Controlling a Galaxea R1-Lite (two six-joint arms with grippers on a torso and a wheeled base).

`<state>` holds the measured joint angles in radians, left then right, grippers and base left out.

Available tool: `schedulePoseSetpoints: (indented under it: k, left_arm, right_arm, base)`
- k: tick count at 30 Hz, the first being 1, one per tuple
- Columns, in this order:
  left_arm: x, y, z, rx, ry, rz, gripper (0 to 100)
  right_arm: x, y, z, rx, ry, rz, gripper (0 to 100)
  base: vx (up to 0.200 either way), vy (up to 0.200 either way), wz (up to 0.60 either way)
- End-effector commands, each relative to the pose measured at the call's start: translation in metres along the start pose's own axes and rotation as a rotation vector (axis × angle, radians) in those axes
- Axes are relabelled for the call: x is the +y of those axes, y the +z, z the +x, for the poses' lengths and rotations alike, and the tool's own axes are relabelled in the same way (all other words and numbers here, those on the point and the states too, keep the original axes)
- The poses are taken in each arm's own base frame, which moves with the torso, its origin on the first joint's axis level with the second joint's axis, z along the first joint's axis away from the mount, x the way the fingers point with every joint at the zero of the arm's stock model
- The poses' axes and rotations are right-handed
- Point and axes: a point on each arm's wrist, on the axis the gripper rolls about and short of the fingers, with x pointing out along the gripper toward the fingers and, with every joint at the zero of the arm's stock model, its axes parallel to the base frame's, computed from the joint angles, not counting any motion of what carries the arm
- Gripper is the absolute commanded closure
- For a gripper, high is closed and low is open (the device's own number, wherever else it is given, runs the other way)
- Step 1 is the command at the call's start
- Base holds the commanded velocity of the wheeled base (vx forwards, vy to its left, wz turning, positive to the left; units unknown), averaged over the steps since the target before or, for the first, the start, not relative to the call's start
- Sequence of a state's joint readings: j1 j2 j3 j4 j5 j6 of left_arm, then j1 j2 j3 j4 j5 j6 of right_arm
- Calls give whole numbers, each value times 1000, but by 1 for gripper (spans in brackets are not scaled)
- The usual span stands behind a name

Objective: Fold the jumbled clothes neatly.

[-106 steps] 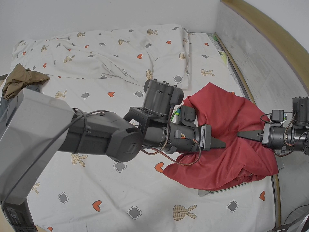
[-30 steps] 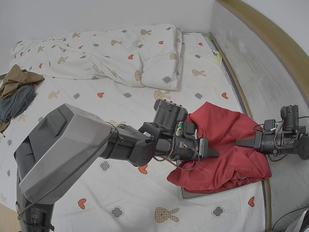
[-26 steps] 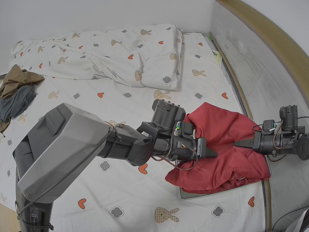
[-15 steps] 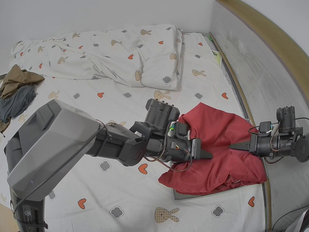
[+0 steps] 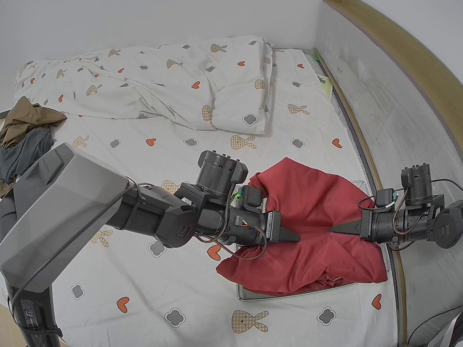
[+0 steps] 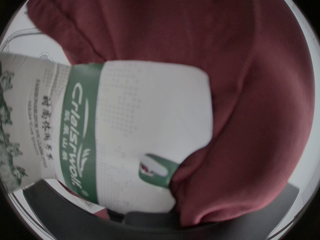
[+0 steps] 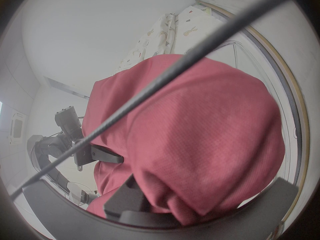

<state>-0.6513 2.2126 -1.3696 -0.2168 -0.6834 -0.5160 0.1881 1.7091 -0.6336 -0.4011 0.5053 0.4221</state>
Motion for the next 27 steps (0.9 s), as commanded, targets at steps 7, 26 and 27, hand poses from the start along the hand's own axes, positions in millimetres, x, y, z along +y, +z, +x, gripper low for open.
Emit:
schedulePoseSetpoints:
  k: [7, 26, 27]
  left_arm:
    - [-4, 2, -2, -10, -6, 11, 100]
    - [-4, 2, -2, -15, 3, 13, 0]
    - [-9, 3, -4, -20, -3, 21, 0]
  right_arm:
    - [4, -4, 4, 25, 11, -10, 100]
    - [6, -4, 5, 24, 15, -15, 0]
    - [6, -4, 4, 24, 15, -15, 0]
  base:
    - [0, 0, 0]
    - [0, 0, 0]
    - [0, 0, 0]
